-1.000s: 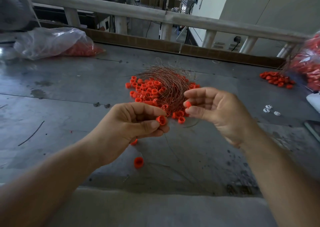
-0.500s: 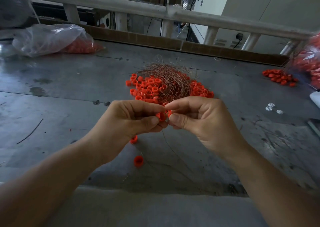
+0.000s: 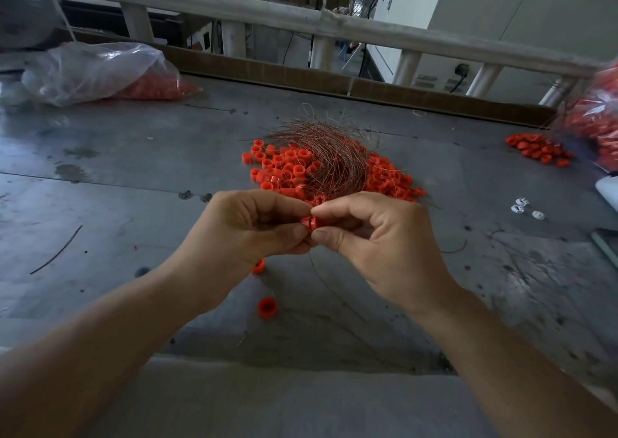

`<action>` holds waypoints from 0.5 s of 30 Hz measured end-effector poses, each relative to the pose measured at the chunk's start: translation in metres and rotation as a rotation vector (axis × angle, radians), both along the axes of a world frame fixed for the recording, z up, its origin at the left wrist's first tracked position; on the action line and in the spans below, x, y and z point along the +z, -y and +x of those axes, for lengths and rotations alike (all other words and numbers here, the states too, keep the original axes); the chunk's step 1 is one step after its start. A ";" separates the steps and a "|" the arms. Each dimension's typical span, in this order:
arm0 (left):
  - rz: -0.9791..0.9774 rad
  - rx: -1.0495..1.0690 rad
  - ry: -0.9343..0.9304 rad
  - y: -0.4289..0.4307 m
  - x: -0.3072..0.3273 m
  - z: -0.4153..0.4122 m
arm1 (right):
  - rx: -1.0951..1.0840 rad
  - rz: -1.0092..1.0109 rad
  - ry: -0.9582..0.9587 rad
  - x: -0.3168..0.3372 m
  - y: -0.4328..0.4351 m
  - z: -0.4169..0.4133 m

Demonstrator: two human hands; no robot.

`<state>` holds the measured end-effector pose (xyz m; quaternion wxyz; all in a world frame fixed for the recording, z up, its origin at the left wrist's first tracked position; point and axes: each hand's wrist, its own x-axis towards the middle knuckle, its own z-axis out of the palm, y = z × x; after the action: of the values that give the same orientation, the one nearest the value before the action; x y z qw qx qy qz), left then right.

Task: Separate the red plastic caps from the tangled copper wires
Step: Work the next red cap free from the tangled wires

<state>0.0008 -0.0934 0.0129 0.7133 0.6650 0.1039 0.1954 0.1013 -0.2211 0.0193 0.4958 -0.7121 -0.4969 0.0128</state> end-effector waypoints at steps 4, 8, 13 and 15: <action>-0.016 0.000 -0.011 0.001 0.000 0.001 | -0.009 0.008 0.039 -0.002 0.000 0.000; -0.019 -0.013 -0.030 0.001 0.000 0.000 | -0.008 0.017 0.061 -0.003 -0.001 0.001; -0.078 -0.026 -0.043 0.000 -0.001 -0.001 | -0.007 0.041 0.097 -0.005 0.000 0.000; -0.070 -0.018 -0.044 0.001 -0.002 -0.002 | -0.008 0.057 0.101 -0.005 0.000 -0.001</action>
<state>-0.0008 -0.0943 0.0112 0.7354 0.6446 0.1205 0.1707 0.1006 -0.2207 0.0139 0.4901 -0.6996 -0.5184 -0.0392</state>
